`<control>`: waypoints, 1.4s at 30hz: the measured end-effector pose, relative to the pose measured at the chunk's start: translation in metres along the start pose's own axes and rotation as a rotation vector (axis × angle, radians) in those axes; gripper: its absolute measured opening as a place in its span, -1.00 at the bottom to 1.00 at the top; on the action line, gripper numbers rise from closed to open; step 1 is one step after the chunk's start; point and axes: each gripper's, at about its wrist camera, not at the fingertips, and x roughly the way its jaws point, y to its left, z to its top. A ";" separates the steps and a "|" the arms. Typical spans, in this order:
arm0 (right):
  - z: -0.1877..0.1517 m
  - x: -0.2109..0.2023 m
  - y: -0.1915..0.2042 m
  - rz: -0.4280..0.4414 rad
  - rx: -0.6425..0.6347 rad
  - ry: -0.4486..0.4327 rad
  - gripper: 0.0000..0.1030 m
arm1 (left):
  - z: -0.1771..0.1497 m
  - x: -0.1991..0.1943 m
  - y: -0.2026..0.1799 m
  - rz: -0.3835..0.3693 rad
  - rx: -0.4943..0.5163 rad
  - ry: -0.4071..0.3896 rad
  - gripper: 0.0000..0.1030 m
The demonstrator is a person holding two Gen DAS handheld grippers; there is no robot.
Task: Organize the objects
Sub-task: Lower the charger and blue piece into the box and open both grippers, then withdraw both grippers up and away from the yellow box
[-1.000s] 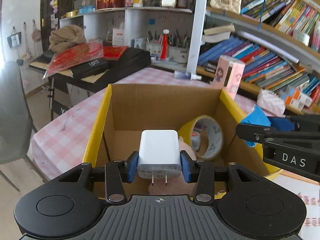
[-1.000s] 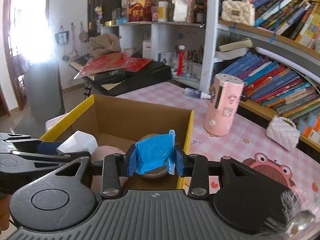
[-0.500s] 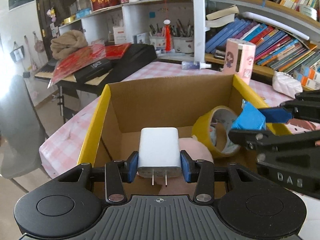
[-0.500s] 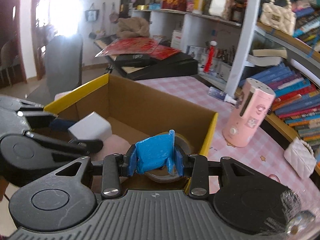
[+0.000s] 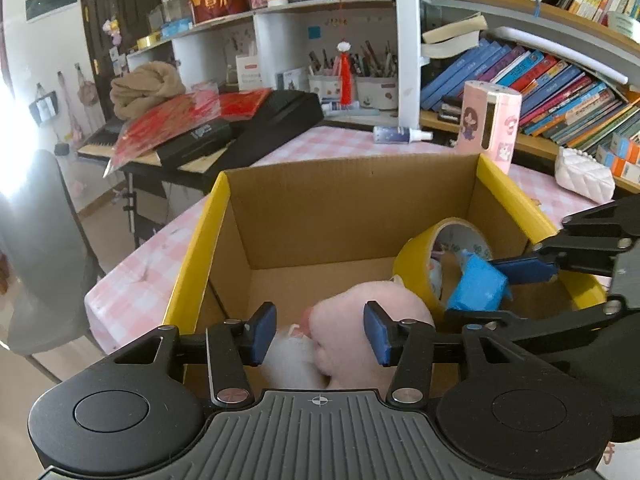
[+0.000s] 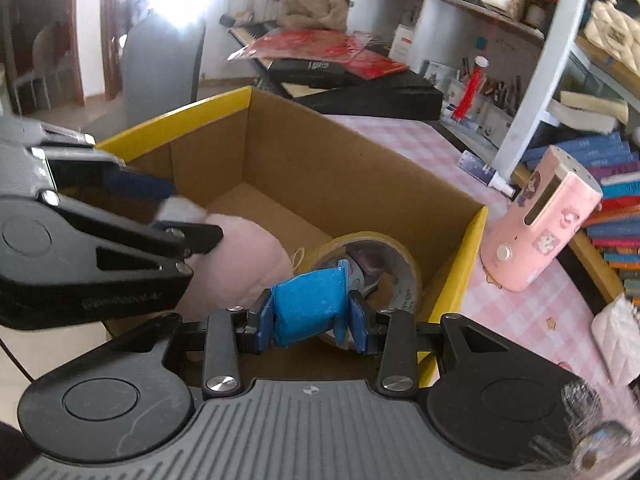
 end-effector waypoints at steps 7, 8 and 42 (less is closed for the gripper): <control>0.003 0.005 0.000 0.007 -0.038 0.017 -0.30 | -0.001 -0.012 -0.004 -0.003 0.007 -0.049 0.13; 0.003 0.006 0.000 0.007 -0.040 0.018 -0.30 | -0.001 -0.013 -0.002 -0.002 0.002 -0.051 0.15; -0.008 -0.057 0.007 -0.101 0.159 -0.146 0.02 | -0.009 -0.065 0.022 -0.022 -0.077 -0.167 0.56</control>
